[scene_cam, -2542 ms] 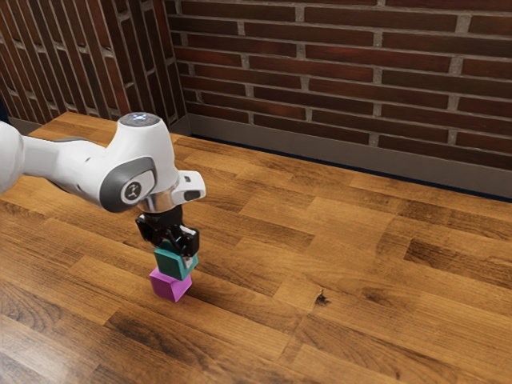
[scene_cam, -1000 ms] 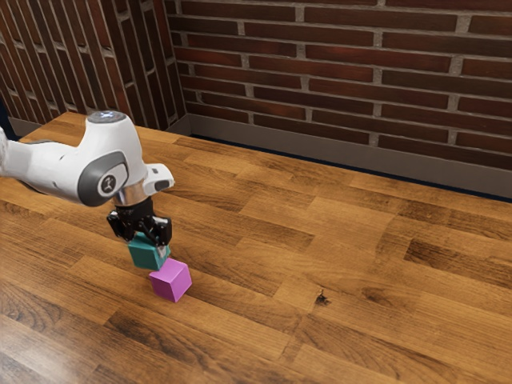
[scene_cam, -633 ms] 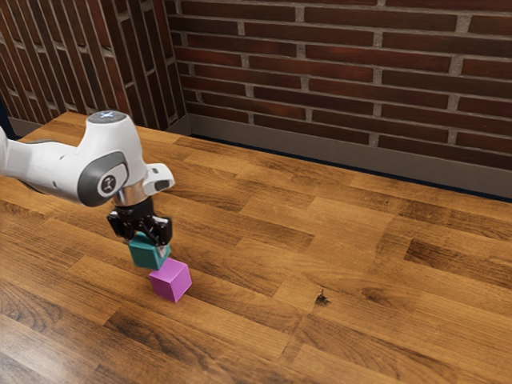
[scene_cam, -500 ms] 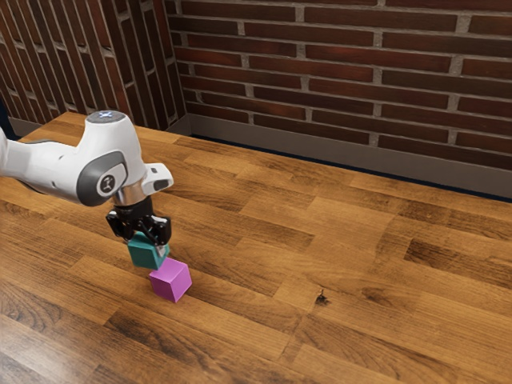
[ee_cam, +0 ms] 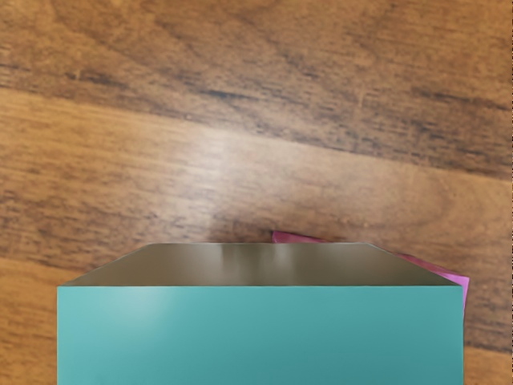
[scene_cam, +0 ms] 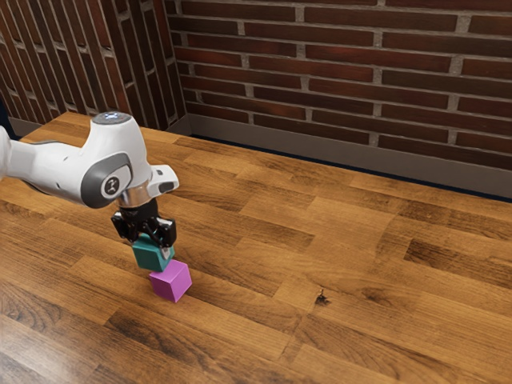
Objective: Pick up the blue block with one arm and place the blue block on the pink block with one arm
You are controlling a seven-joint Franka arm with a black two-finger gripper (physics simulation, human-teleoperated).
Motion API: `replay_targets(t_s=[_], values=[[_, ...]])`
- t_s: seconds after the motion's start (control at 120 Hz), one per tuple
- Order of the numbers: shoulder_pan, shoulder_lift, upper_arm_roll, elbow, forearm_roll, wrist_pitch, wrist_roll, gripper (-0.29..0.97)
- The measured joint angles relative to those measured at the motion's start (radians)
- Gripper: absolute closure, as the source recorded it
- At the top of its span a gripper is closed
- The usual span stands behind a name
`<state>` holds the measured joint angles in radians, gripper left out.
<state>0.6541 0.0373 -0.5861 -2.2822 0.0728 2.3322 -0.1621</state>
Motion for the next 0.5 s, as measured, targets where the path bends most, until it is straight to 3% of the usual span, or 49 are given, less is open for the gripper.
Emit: replay_targets(t_s=[0.5], values=[[-0.028,-0.001,0.0,-0.005,-0.007,0.015,0.051,0.31]])
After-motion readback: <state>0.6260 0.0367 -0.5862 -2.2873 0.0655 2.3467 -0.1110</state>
